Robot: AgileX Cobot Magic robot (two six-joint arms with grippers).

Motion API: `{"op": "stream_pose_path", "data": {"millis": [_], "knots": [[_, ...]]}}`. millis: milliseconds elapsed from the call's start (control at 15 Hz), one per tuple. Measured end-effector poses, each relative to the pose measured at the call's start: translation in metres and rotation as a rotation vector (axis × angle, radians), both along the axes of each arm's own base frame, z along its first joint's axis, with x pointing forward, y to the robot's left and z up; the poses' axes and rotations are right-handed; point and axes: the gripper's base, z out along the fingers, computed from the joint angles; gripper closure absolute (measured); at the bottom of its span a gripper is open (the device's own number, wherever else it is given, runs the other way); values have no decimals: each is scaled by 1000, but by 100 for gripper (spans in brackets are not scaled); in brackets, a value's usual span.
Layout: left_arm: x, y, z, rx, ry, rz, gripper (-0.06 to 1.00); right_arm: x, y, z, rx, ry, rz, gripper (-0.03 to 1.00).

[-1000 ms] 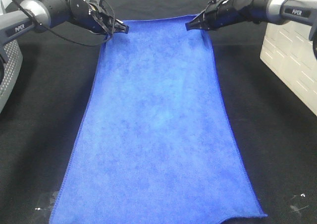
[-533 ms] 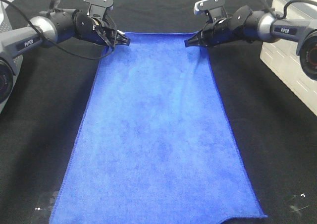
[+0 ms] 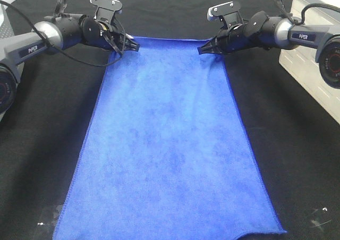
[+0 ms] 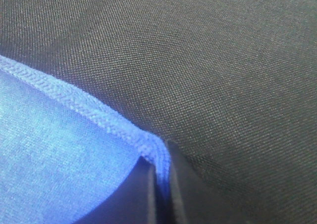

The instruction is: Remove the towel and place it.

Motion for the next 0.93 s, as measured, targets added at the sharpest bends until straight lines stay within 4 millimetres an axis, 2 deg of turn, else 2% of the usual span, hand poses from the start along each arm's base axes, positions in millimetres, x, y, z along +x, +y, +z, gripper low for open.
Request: {"op": "stream_pose_path", "data": {"millis": [133, 200, 267, 400, 467, 600, 733, 867, 933], "knots": [[0, 0, -2, 1, 3, 0, 86, 0, 0, 0, 15, 6, -5, 85], [0, 0, -2, 1, 4, 0, 80, 0, 1, 0, 28, 10, -10, 76], [0, 0, -3, 2, 5, 0, 62, -2, 2, -1, 51, 36, -7, 51], [0, 0, -3, 8, -1, -2, 32, -3, 3, -3, 55, 56, 3, 27], [0, 0, -3, 10, -1, -2, 21, -4, 4, -3, 55, 66, 10, 21], [0, 0, -3, 12, 3, -3, 12, -7, 6, -4, 52, 114, 44, 17], [-4, 1, -5, 27, 69, -8, 11, -13, 9, 6, 28, 170, 107, 17], [-10, 2, 9, 49, 154, -16, 11, -19, 11, 24, 0, 214, 167, 16], [-10, 2, 9, 49, 154, -16, 11, -19, 11, 24, 0, 214, 167, 16]]}}
